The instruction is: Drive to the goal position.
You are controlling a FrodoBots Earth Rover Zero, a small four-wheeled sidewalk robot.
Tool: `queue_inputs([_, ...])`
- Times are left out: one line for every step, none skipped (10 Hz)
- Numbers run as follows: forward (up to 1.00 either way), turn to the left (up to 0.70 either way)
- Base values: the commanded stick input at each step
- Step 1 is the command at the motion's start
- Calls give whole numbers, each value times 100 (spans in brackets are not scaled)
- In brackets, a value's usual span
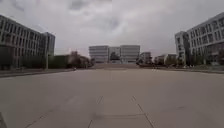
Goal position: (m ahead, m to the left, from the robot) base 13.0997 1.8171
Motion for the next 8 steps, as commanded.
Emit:
queue_inputs([70, -1])
queue_inputs([70, -1])
queue_inputs([70, -1])
queue_inputs([70, -1])
queue_inputs([70, -1])
queue_inputs([70, -1])
queue_inputs([70, -1])
queue_inputs([70, -1])
